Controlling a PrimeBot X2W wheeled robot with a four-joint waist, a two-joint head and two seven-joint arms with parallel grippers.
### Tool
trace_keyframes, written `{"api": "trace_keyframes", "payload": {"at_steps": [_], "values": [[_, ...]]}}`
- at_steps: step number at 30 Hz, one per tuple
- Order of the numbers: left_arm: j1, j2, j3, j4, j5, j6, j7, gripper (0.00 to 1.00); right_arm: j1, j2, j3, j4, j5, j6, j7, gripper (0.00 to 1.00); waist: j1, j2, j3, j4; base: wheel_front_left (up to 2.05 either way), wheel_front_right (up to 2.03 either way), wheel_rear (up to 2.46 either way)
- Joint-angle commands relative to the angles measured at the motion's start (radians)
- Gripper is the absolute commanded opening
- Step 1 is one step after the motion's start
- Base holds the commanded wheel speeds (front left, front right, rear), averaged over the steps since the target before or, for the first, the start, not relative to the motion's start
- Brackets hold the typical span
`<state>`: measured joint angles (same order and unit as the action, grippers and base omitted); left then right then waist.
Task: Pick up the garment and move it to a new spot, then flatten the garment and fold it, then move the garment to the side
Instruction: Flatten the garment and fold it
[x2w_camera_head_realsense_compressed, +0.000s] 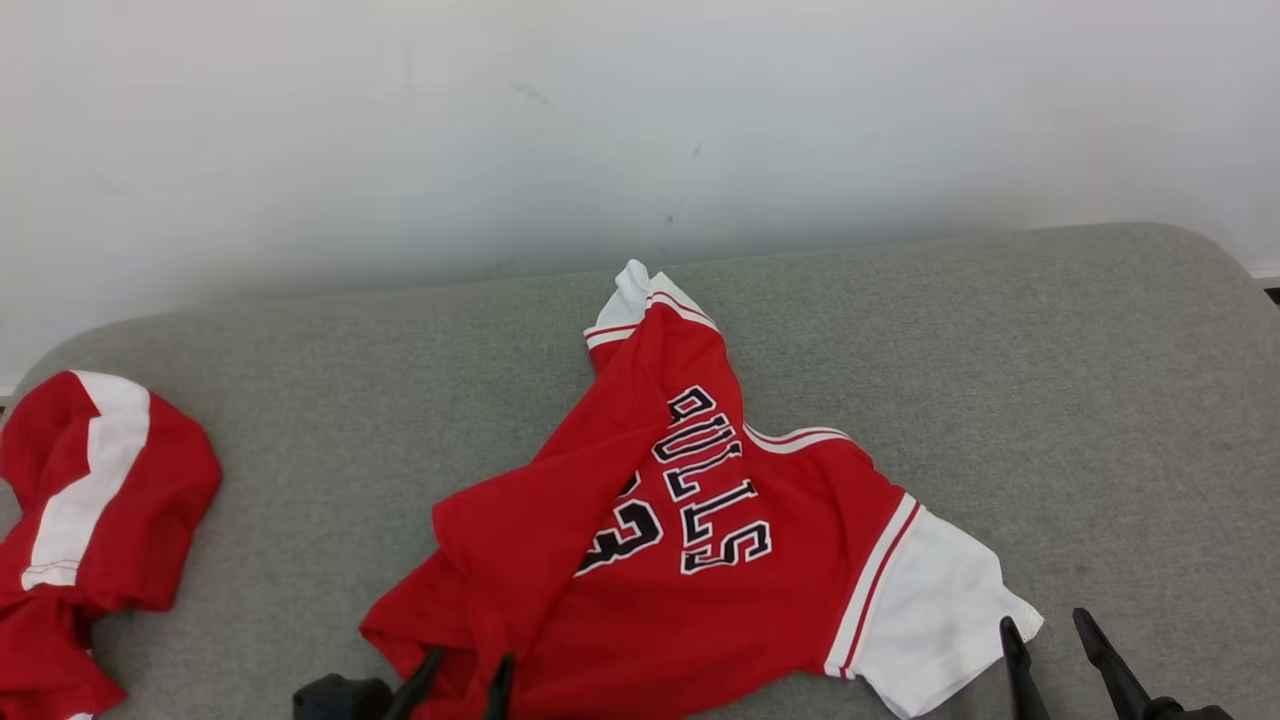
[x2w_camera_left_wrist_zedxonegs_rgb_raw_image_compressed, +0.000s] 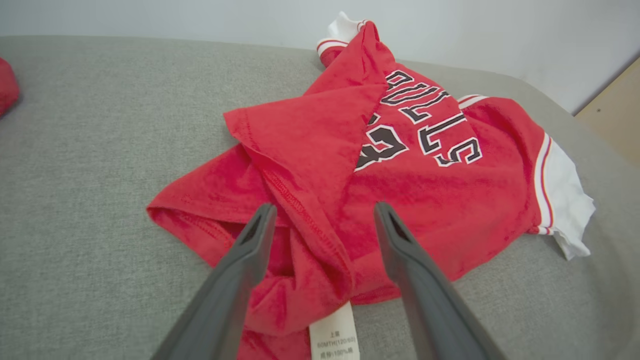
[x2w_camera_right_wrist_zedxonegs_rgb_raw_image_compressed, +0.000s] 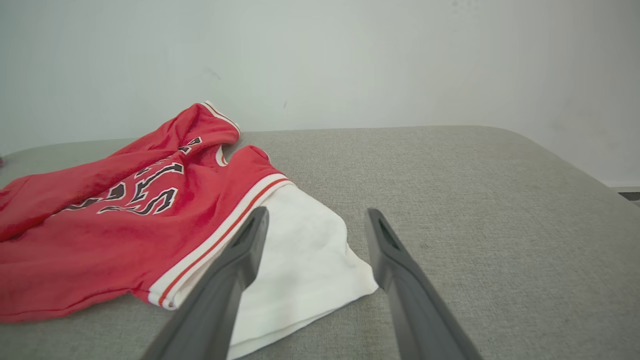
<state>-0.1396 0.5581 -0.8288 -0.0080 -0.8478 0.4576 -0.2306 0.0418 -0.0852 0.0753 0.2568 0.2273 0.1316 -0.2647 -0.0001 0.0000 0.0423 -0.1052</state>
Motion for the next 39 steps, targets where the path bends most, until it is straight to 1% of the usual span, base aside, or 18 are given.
{"api": "trace_keyframes", "payload": {"at_steps": [1, 4, 6, 11, 16, 17, 20, 27, 31, 33, 34, 35, 36, 37, 38, 39], "values": [[-0.004, -0.006, -0.001, 0.011, -0.022, -0.007, 0.009, 1.0, -0.002, -0.005, 0.003, -0.002, -0.005, -0.002, 0.001, 1.0, 0.0001, 0.0, 0.004, 0.004, 0.0, 0.0, 0.0], [-0.037, -0.036, -0.007, 0.048, -0.035, -0.026, 0.034, 1.0, -0.013, -0.005, 0.007, 0.0, -0.004, -0.002, 0.001, 1.0, 0.0001, 0.0, 0.01, 0.008, 0.0, 0.0, 0.0], [-0.067, -0.037, -0.019, 0.091, -0.025, -0.033, 0.065, 1.0, -0.019, -0.005, 0.012, 0.002, -0.004, -0.002, 0.001, 1.0, 0.0001, 0.0, 0.013, 0.006, 0.0, 0.0, 0.0], [-0.139, -0.079, -0.015, 0.17, -0.052, -0.061, 0.107, 1.0, -0.027, -0.003, 0.025, 0.006, 0.0, -0.002, 0.001, 1.0, 0.0001, 0.0, 0.024, -0.011, 0.0, 0.0, 0.0], [-0.204, -0.092, -0.008, 0.25, -0.062, -0.083, 0.135, 1.0, -0.035, 0.0, 0.025, 0.006, 0.005, -0.002, 0.001, 1.0, 0.0001, 0.0, 0.04, -0.028, 0.0, 0.0, 0.0], [-0.218, -0.092, -0.006, 0.269, -0.059, -0.081, 0.14, 1.0, -0.038, 0.001, 0.026, 0.007, 0.006, -0.002, 0.001, 1.0, 0.0001, 0.0, 0.043, -0.032, 0.0, 0.0, 0.0], [-0.241, -0.094, -0.001, 0.303, -0.054, -0.075, 0.146, 1.0, -0.041, 0.003, 0.023, 0.008, 0.008, -0.002, 0.001, 1.0, 0.0001, 0.0, 0.048, -0.039, 0.0, 0.0, 0.0], [-0.276, -0.11, 0.021, 0.396, -0.079, -0.093, 0.14, 1.0, -0.047, 0.008, 0.021, 0.006, 0.008, -0.002, 0.001, 1.0, 0.0001, 0.0, 0.061, -0.058, 0.0, 0.0, 0.0], [-0.289, -0.112, 0.022, 0.441, -0.075, -0.094, 0.134, 1.0, -0.052, 0.011, 0.021, 0.007, 0.009, -0.002, 0.001, 1.0, 0.0001, 0.0, 0.065, -0.066, 0.0, 0.0, 0.0], [-0.287, -0.122, 0.031, 0.452, -0.09, -0.105, 0.128, 1.0, -0.053, 0.012, 0.021, 0.007, 0.009, -0.002, 0.001, 1.0, 0.0001, 0.0, 0.066, -0.068, 0.0, 0.0, 0.0], [-0.287, -0.122, 0.03, 0.459, -0.087, -0.108, 0.128, 0.96, -0.053, 0.012, 0.02, 0.007, 0.009, -0.002, 0.001, 1.0, 0.0001, 0.0, 0.066, -0.069, 0.0, 0.0, 0.0], [-0.29, -0.122, 0.028, 0.466, -0.085, -0.112, 0.13, 0.95, -0.054, 0.013, 0.02, 0.008, 0.009, -0.002, 0.001, 1.0, 0.0001, 0.0, 0.068, -0.07, 0.0, 0.0, 0.0], [-0.294, -0.125, 0.03, 0.472, -0.089, -0.115, 0.13, 0.92, -0.054, 0.013, 0.02, 0.007, 0.008, -0.002, 0.001, 1.0, 0.0001, 0.0, 0.069, -0.07, 0.0, 0.0, 0.0], [-0.296, -0.127, 0.03, 0.479, -0.092, -0.118, 0.132, 0.63, -0.055, 0.013, 0.019, 0.007, 0.008, -0.002, 0.001, 1.0, 0.0001, 0.0, 0.07, -0.071, 0.0, 0.0, 0.0], [-0.299, -0.129, 0.028, 0.486, -0.092, -0.121, 0.135, 0.44, -0.055, 0.013, 0.019, 0.007, 0.007, -0.002, 0.001, 1.0, 0.0001, 0.0, 0.071, -0.072, 0.0, 0.0, 0.0], [-0.3, -0.134, 0.028, 0.492, -0.098, -0.129, 0.137, 0.27, -0.056, 0.014, 0.019, 0.008, 0.008, -0.002, 0.001, 1.0, 0.0001, 0.0, 0.071, -0.073, 0.0, 0.0, 0.0]]}}
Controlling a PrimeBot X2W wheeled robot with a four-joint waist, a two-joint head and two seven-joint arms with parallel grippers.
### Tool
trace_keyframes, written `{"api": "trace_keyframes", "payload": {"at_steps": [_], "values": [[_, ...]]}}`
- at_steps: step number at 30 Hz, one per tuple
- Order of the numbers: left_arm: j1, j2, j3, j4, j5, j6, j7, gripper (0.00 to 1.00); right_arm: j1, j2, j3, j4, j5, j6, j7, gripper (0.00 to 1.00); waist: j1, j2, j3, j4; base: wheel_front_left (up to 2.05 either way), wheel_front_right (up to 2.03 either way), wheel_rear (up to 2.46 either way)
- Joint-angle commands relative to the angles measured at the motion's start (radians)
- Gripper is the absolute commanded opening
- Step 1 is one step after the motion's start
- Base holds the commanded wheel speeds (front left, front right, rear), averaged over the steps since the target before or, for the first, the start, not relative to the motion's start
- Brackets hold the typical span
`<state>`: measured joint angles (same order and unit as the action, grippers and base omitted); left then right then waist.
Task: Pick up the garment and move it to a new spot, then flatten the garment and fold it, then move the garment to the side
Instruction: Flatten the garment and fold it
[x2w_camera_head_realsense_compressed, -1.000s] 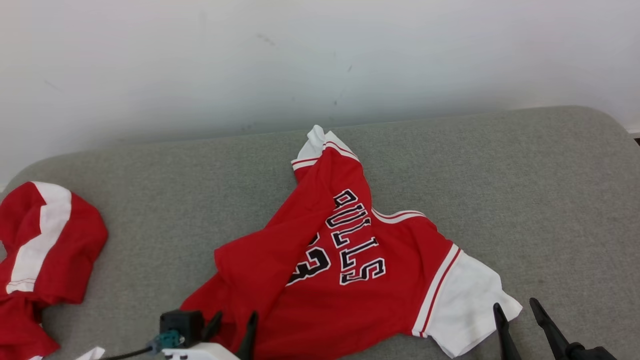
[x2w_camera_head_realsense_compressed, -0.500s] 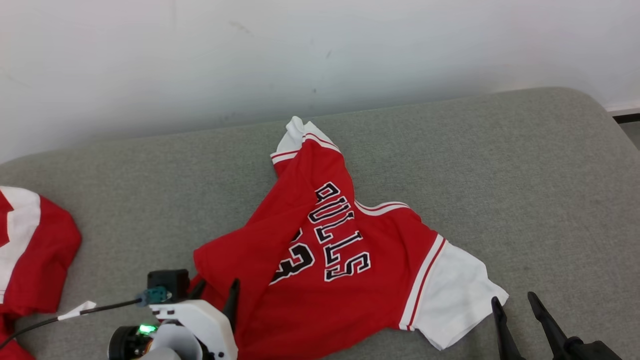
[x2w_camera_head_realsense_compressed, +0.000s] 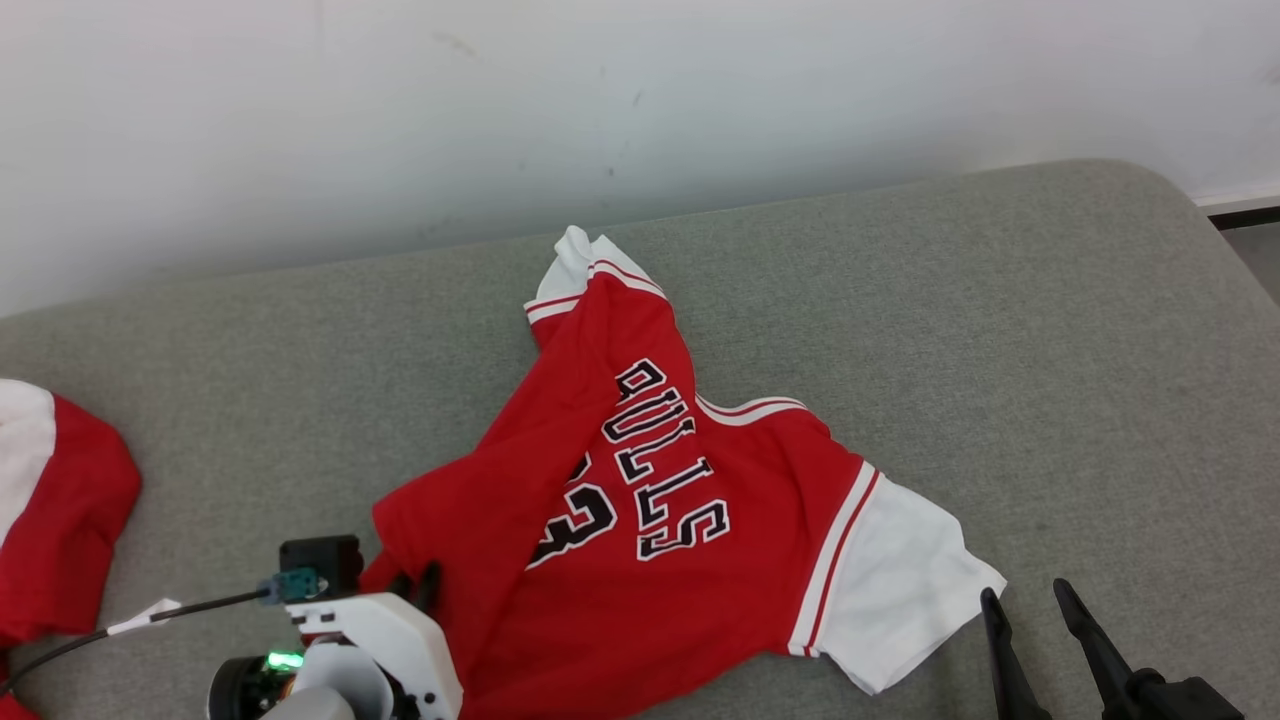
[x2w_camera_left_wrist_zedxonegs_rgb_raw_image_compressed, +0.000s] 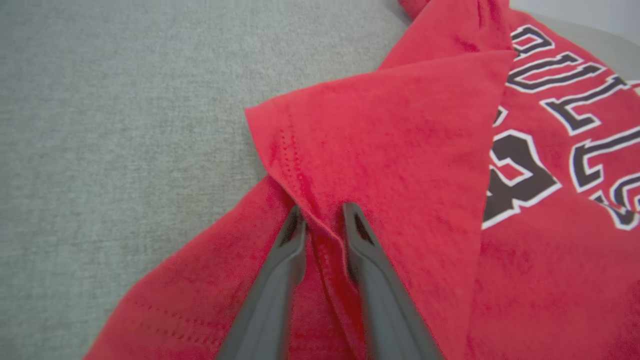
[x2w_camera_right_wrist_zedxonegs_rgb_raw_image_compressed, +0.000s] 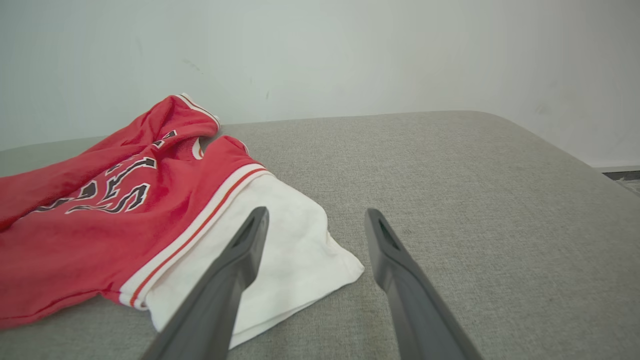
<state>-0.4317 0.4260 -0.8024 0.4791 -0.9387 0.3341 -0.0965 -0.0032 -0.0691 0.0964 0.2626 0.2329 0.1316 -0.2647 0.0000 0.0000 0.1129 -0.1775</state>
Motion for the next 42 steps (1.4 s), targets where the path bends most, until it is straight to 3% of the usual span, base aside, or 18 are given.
{"api": "trace_keyframes", "payload": {"at_steps": [1, 7, 12, 19, 23, 28, 29, 30, 31, 37, 42], "values": [[-0.011, -0.005, 0.0, 0.013, -0.008, -0.012, 0.006, 0.0, -0.013, -0.002, -0.002, 0.003, 0.002, -0.002, 0.001, 1.0, 0.0, 0.0, 0.001, -0.001, 0.0, 0.0, 0.0], [-0.036, -0.013, 0.0, 0.037, -0.006, -0.039, -0.013, 0.0, -0.015, -0.003, -0.005, 0.006, 0.001, -0.002, 0.001, 1.0, 0.0, 0.0, 0.001, -0.005, 0.0, 0.0, 0.0], [-0.069, 0.014, 0.025, 0.002, 0.002, -0.036, -0.035, 0.0, -0.017, -0.002, -0.008, 0.004, 0.0, -0.002, 0.001, 1.0, 0.0, 0.0, 0.005, -0.007, 0.0, 0.0, 0.0], [-0.169, 0.111, 0.064, -0.035, 0.015, -0.037, 0.007, 0.0, -0.034, -0.001, -0.002, -0.006, 0.005, -0.002, 0.001, 1.0, 0.0, 0.0, 0.039, -0.02, 0.0, 0.0, 0.0], [-0.248, 0.174, 0.078, -0.012, 0.029, -0.048, 0.055, 0.0, -0.052, 0.0, 0.003, -0.008, 0.007, -0.002, 0.001, 1.0, 0.0, 0.0, 0.072, -0.039, 0.0, 0.0, 0.0], [-0.318, 0.214, 0.108, 0.048, 0.001, -0.051, 0.11, 0.0, -0.068, 0.002, 0.002, -0.003, 0.012, -0.002, 0.001, 1.0, 0.0, 0.0, 0.099, -0.063, 0.0, 0.0, 0.0], [-0.328, 0.219, 0.111, 0.063, 0.006, -0.046, 0.108, 0.09, -0.07, 0.003, 0.002, -0.001, 0.013, -0.002, 0.001, 1.0, 0.0, 0.0, 0.102, -0.066, 0.0, 0.0, 0.0], [-0.333, 0.223, 0.112, 0.078, 0.014, -0.041, 0.102, 0.3, -0.072, 0.003, 0.004, 0.002, 0.013, -0.002, 0.001, 1.0, 0.0, 0.0, 0.103, -0.071, 0.0, 0.0, 0.0], [-0.335, 0.221, 0.111, 0.088, 0.017, -0.044, 0.101, 1.0, -0.073, 0.004, 0.003, 0.004, 0.013, -0.002, 0.001, 1.0, 0.0, 0.0, 0.104, -0.076, 0.0, 0.0, 0.0], [-0.279, 0.233, 0.149, 0.05, -0.002, -0.039, 0.001, 1.0, -0.05, 0.009, -0.01, 0.003, 0.01, -0.002, 0.001, 1.0, 0.0, 0.0, 0.087, -0.081, 0.0, 0.0, 0.0], [-0.167, 0.244, 0.175, -0.088, -0.01, 0.005, -0.089, 1.0, -0.034, 0.01, -0.025, -0.002, 0.001, -0.002, 0.001, 1.0, 0.0, 0.0, 0.068, -0.058, 0.0, 0.0, 0.0]]}}
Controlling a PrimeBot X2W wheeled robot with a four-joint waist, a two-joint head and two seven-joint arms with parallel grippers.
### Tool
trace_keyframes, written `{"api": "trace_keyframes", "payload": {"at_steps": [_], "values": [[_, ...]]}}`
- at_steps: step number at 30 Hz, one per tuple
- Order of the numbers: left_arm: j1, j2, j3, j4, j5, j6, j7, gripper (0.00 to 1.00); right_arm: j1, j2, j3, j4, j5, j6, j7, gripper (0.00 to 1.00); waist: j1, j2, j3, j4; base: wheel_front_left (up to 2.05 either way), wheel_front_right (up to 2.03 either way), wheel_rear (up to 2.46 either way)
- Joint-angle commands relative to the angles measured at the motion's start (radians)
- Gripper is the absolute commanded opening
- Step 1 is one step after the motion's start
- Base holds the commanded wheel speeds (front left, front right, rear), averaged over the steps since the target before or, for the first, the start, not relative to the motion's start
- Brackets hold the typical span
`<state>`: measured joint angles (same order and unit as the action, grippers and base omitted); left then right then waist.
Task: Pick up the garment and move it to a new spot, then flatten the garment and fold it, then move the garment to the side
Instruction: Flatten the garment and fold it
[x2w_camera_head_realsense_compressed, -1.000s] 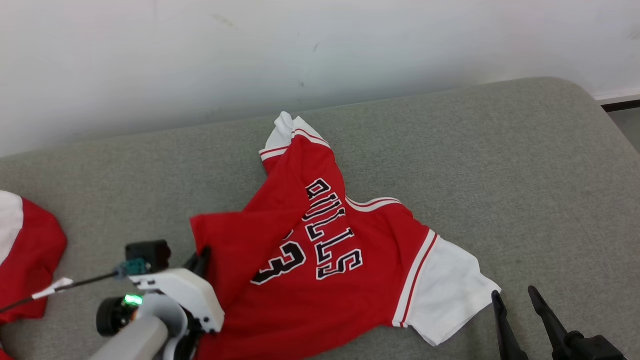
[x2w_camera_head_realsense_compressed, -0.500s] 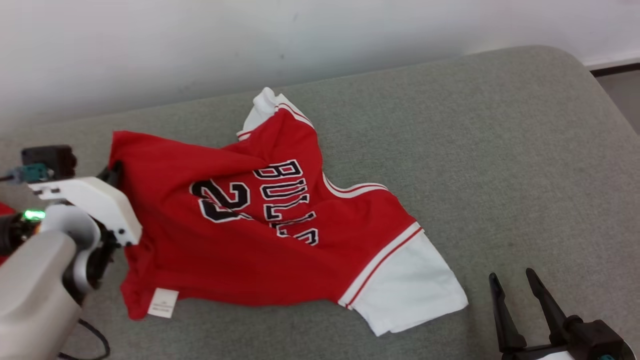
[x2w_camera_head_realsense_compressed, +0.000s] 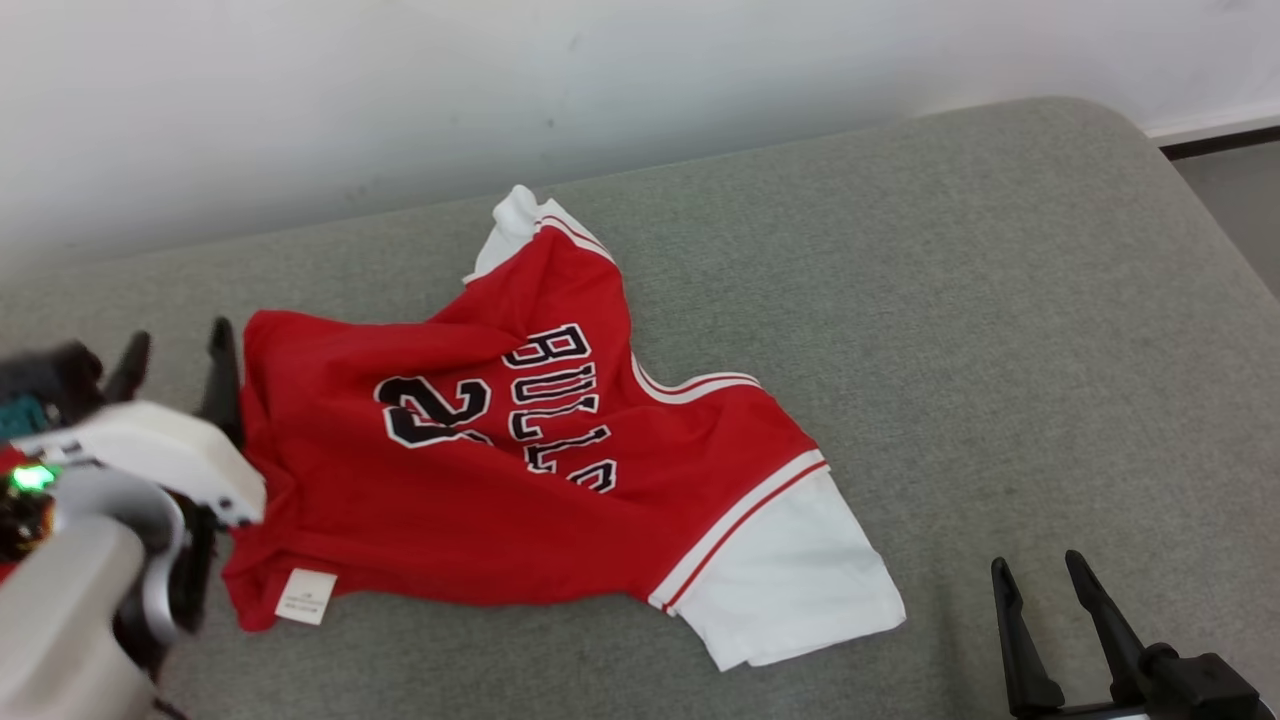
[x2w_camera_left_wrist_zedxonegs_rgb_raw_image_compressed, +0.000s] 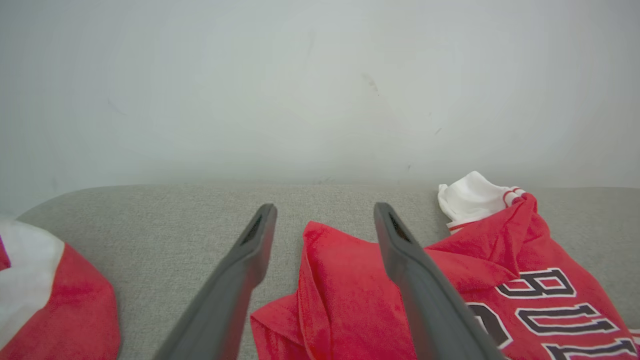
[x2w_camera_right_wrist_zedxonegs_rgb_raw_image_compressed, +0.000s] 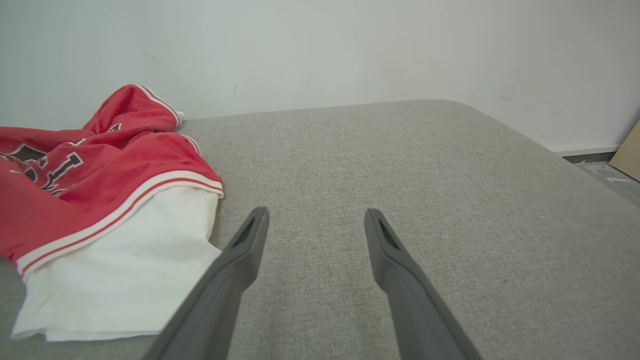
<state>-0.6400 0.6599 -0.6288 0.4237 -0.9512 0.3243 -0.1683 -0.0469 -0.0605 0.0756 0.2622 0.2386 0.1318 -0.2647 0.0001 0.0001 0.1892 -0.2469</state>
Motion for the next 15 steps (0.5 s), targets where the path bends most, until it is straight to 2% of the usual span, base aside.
{"api": "trace_keyframes", "payload": {"at_steps": [1, 8, 13, 15], "values": [[0.075, 0.012, 0.002, -0.069, 0.003, 0.03, -0.028, 1.0, 0.011, 0.001, -0.006, -0.004, -0.006, -0.002, 0.001, 1.0, -0.0001, -0.0001, -0.011, 0.017, 0.0, 0.0, 0.0], [0.296, 0.009, -0.028, -0.282, 0.006, 0.146, -0.057, 1.0, 0.03, -0.006, -0.005, -0.011, -0.01, -0.002, 0.001, 1.0, -0.0001, -0.0001, -0.025, 0.058, 0.0, 0.0, 0.0], [0.387, 0.01, -0.053, -0.326, 0.001, 0.194, -0.047, 1.0, 0.033, -0.015, 0.001, -0.009, -0.014, -0.002, 0.001, 1.0, -0.0001, -0.0001, -0.031, 0.072, 0.0, 0.0, 0.0], [0.399, 0.009, -0.057, -0.327, -0.002, 0.198, -0.043, 1.0, 0.032, -0.017, 0.002, -0.009, -0.013, -0.002, 0.001, 1.0, -0.0001, -0.0001, -0.032, 0.074, 0.0, 0.0, 0.0]]}}
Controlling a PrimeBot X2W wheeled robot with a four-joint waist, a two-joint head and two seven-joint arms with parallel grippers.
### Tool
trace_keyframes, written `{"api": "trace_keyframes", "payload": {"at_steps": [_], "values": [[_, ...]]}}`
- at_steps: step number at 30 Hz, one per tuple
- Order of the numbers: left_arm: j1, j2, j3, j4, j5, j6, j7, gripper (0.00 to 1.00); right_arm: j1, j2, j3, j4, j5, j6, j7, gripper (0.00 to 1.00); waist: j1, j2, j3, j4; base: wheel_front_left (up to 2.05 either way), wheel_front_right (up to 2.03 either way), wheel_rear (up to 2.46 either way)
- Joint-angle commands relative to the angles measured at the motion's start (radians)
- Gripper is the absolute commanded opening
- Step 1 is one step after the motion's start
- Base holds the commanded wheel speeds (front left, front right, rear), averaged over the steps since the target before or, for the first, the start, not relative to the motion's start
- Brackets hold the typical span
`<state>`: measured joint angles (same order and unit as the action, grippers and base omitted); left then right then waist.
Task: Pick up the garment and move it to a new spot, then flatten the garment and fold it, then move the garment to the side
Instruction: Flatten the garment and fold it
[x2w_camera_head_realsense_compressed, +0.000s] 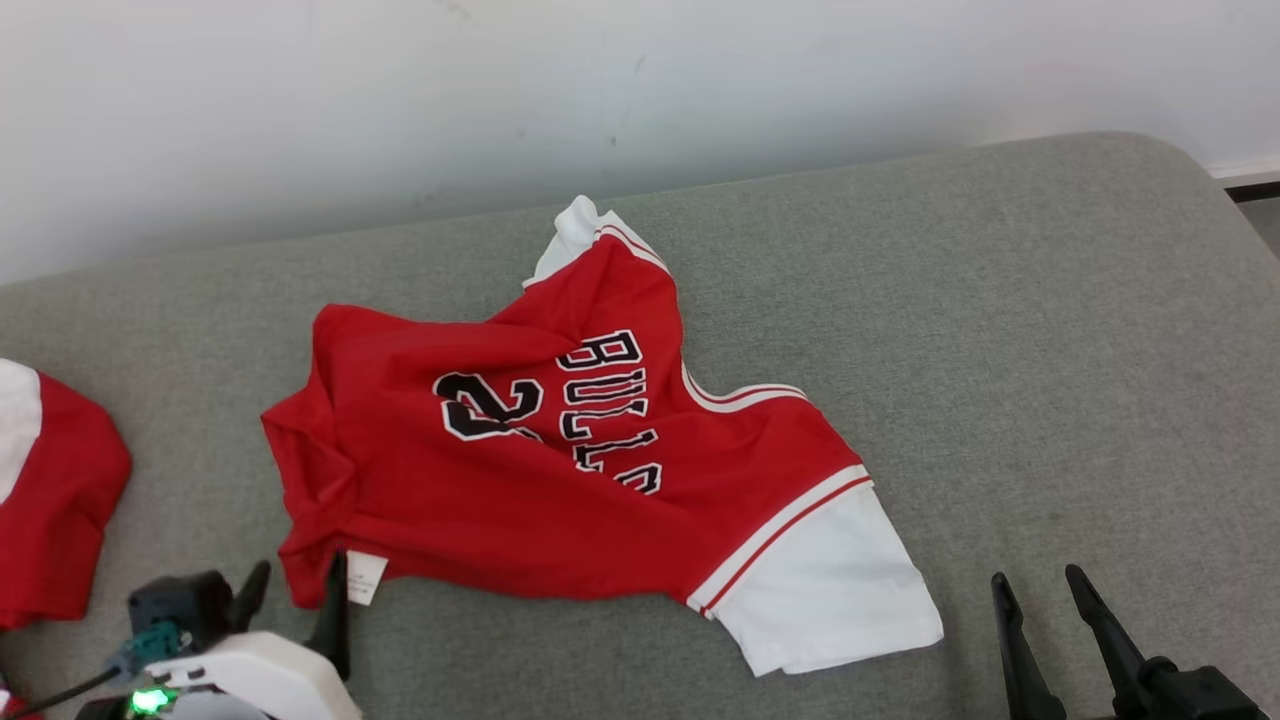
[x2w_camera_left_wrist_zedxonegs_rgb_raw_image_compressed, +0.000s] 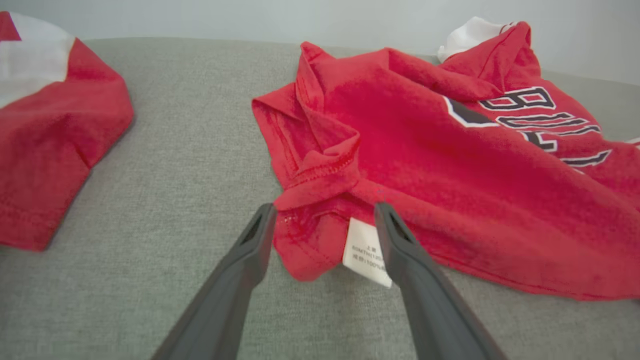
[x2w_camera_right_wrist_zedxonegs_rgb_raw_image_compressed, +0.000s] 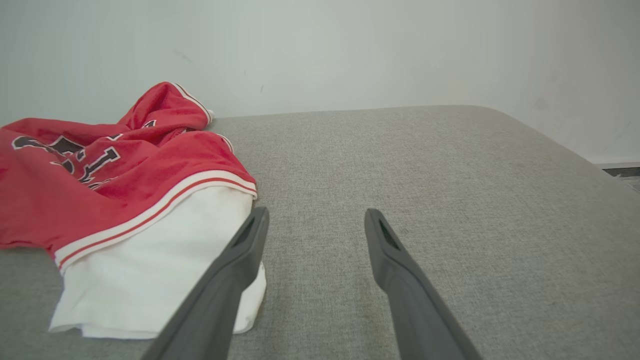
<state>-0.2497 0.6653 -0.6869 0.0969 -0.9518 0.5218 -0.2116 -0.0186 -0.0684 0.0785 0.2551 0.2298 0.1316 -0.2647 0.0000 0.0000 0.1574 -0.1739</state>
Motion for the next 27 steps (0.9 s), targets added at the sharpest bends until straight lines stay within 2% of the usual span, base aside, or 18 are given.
{"api": "trace_keyframes", "payload": {"at_steps": [1, 7, 11, 12, 15, 16, 17, 18, 19, 20, 23, 27], "values": [[0.019, 0.001, -0.004, 0.0, -0.009, 0.003, 0.007, 1.0, 0.002, -0.011, 0.0, -0.003, -0.003, -0.002, 0.001, 1.0, 0.0, 0.0, 0.001, 0.002, 0.0, 0.0, 0.0], [0.016, -0.009, -0.024, 0.057, -0.019, -0.02, 0.034, 1.0, -0.007, -0.018, 0.009, -0.003, 0.001, -0.002, 0.001, 1.0, 0.0, 0.0, 0.014, 0.006, 0.0, 0.0, 0.0], [-0.022, -0.03, -0.024, 0.108, -0.027, -0.05, 0.037, 1.0, -0.016, -0.021, 0.013, -0.002, 0.003, -0.002, 0.001, 1.0, 0.0, 0.0, 0.024, 0.002, 0.0, 0.0, 0.0], [-0.029, -0.04, -0.026, 0.121, -0.036, -0.061, 0.042, 0.96, -0.017, -0.021, 0.013, -0.001, 0.004, -0.002, 0.001, 1.0, 0.0, 0.0, 0.026, 0.001, 0.0, 0.0, 0.0], [-0.054, -0.053, -0.038, 0.177, -0.041, -0.091, 0.057, 0.65, -0.019, -0.019, 0.015, -0.003, 0.003, -0.002, 0.001, 1.0, 0.0, 0.0, 0.031, -0.004, 0.0, 0.0, 0.0], [-0.06, -0.058, -0.041, 0.197, -0.041, -0.097, 0.061, 0.45, -0.02, -0.019, 0.015, -0.002, 0.003, -0.002, 0.001, 1.0, 0.0, 0.0, 0.032, -0.006, 0.0, 0.0, 0.0], [-0.066, -0.064, -0.043, 0.216, -0.039, -0.105, 0.06, 0.39, -0.02, -0.018, 0.014, -0.001, 0.003, -0.002, 0.001, 1.0, 0.0, 0.0, 0.033, -0.008, 0.0, 0.0, 0.0], [-0.069, -0.074, -0.038, 0.228, -0.046, -0.113, 0.051, 0.26, -0.02, -0.017, 0.014, -0.001, 0.004, -0.002, 0.001, 1.0, 0.0, 0.0, 0.033, -0.009, 0.0, 0.0, 0.0], [-0.071, -0.079, -0.036, 0.237, -0.047, -0.12, 0.043, 0.04, -0.018, -0.017, 0.013, 0.0, 0.003, -0.002, 0.001, 1.0, 0.0, 0.0, 0.032, -0.01, 0.0, 0.0, 0.0], [-0.071, -0.079, -0.034, 0.244, -0.046, -0.128, 0.039, 0.0, -0.016, -0.017, 0.011, 0.0, 0.003, -0.002, 0.001, 1.0, 0.0, 0.0, 0.03, -0.01, 0.0, 0.0, 0.0], [-0.062, -0.072, -0.033, 0.231, -0.028, -0.136, 0.013, 0.0, -0.004, -0.015, 0.003, 0.0, -0.001, -0.002, 0.001, 1.0, 0.0, 0.0, 0.024, -0.006, 0.0, 0.0, 0.0], [-0.028, -0.049, -0.048, 0.154, 0.001, -0.117, -0.008, 0.0, 0.016, -0.017, -0.01, -0.003, -0.006, -0.002, 0.001, 1.0, 0.0, 0.0, 0.007, 0.017, 0.0, 0.0, 0.0]]}}
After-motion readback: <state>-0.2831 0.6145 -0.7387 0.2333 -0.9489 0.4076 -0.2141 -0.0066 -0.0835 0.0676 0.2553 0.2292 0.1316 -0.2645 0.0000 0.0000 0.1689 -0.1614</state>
